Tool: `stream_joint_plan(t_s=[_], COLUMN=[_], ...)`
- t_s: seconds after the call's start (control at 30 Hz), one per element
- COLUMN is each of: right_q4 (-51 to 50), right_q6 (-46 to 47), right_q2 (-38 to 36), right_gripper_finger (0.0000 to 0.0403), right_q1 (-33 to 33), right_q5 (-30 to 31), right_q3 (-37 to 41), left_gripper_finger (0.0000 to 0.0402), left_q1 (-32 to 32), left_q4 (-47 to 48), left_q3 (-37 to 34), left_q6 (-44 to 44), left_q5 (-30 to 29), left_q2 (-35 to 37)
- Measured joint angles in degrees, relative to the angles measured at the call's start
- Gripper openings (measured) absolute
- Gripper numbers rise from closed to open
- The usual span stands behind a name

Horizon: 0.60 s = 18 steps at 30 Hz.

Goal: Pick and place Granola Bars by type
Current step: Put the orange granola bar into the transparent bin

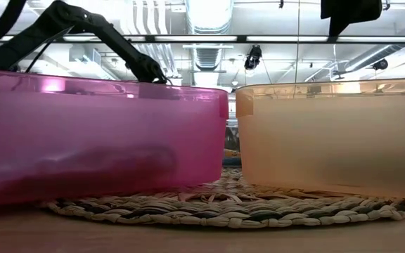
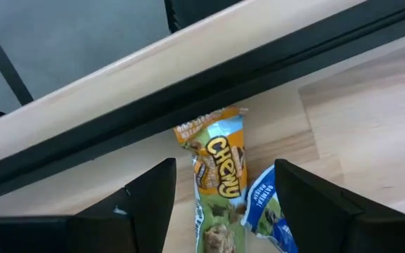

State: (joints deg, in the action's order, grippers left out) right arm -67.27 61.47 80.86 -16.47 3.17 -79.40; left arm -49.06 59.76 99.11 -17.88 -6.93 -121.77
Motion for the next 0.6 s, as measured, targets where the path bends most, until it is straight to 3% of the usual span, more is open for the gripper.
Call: stream_joint_plan(t_s=[0.6], right_q4=[-0.3], right_q6=[0.0], right_q2=[0.0], right_gripper_finger=[0.0166], right_q1=[0.0], right_q5=[0.0], right_q3=[0.0], left_gripper_finger=[0.0207], left_q1=[-0.1], left_q4=[-1.2], left_q3=[0.0], left_q6=[-0.9], left_q5=[-0.5], left_q2=[-2.5])
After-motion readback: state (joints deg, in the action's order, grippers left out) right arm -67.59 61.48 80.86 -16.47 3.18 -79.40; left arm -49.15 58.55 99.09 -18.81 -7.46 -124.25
